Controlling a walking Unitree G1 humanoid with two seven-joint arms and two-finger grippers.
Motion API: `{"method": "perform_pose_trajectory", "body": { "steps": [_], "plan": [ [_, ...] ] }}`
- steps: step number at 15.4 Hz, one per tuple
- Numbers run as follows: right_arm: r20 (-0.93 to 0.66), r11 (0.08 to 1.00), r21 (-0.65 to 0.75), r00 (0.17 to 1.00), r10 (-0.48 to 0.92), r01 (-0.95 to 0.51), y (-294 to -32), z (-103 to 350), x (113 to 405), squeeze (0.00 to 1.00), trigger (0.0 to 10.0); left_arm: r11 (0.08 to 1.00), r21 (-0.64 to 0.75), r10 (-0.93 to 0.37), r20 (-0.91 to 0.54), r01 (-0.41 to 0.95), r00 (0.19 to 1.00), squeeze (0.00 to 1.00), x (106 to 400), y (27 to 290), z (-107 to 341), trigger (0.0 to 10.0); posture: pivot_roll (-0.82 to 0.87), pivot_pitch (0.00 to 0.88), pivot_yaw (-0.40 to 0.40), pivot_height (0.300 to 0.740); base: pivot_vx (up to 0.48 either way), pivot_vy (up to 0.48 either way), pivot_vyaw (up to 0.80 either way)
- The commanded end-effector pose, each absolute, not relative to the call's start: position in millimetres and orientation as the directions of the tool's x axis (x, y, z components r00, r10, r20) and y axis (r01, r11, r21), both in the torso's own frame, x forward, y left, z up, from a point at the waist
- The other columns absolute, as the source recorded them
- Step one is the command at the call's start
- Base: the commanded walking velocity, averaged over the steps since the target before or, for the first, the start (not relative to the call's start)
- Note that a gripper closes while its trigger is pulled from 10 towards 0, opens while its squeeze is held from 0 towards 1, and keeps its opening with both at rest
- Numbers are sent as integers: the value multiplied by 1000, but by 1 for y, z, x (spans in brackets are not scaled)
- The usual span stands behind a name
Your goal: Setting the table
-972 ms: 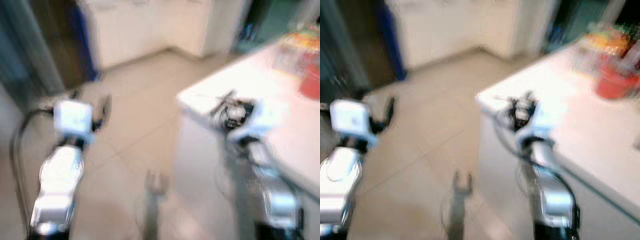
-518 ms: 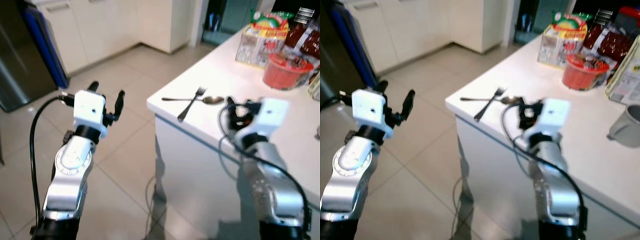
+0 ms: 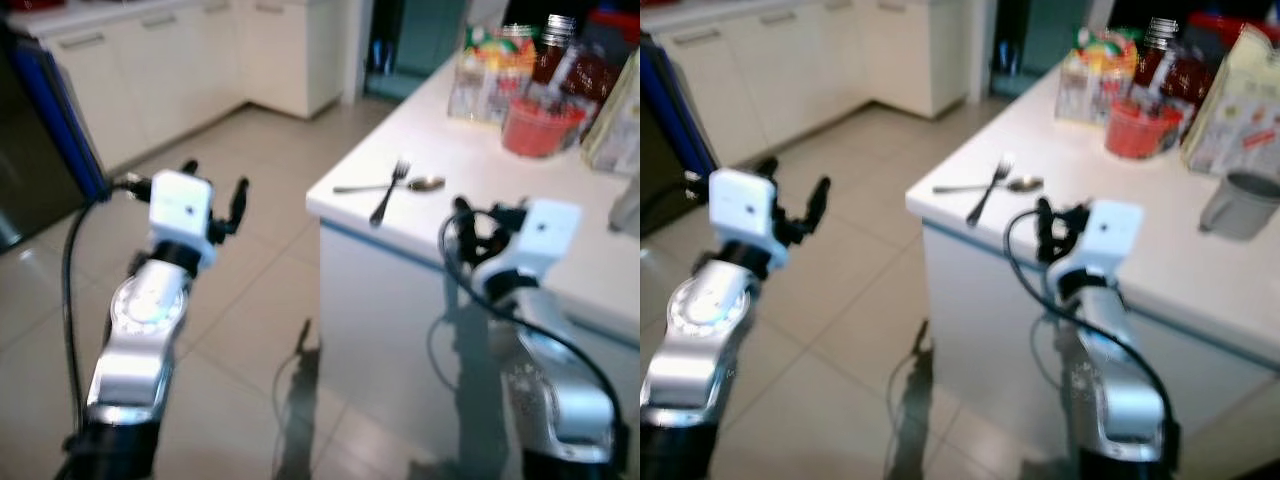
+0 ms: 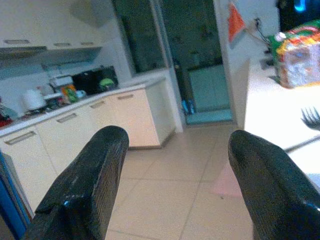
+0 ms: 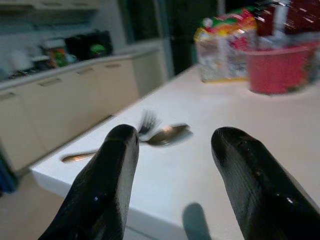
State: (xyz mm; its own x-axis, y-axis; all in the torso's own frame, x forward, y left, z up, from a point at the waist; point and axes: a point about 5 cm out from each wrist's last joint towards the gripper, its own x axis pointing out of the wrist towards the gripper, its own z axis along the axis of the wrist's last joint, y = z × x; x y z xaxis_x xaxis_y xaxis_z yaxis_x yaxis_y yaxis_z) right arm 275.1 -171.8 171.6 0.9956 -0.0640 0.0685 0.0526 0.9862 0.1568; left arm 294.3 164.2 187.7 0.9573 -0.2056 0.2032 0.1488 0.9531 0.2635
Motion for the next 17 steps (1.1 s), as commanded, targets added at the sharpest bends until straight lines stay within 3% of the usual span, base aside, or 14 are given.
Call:
{"method": "perform_pose_trajectory", "body": {
  "steps": [1,7,11,14,17],
  "plan": [
    [66,985,164,996,-56,44,-169,173,275,0,10000,954,271,-185,187,130,965,0,296,171,187,10000,-28,0,37,740,0,469,0],
    [48,985,162,997,-64,55,-170,172,276,0,10000,956,265,-174,173,124,969,0,298,172,186,10000,-31,0,38,740,0,469,-667],
    [44,985,162,997,-63,55,-170,172,276,0,10000,958,260,-173,175,124,969,0,298,171,186,10000,-32,0,35,740,0,469,0],
    [41,986,157,998,-55,47,-169,172,277,0,10000,961,250,-166,180,118,970,0,298,171,186,10000,-34,0,31,740,0,470,-800],
    [41,987,154,998,-50,43,-170,173,278,0,10000,965,237,-162,184,116,970,0,298,169,186,10000,-37,0,25,740,0,471,0]
  ]
}}
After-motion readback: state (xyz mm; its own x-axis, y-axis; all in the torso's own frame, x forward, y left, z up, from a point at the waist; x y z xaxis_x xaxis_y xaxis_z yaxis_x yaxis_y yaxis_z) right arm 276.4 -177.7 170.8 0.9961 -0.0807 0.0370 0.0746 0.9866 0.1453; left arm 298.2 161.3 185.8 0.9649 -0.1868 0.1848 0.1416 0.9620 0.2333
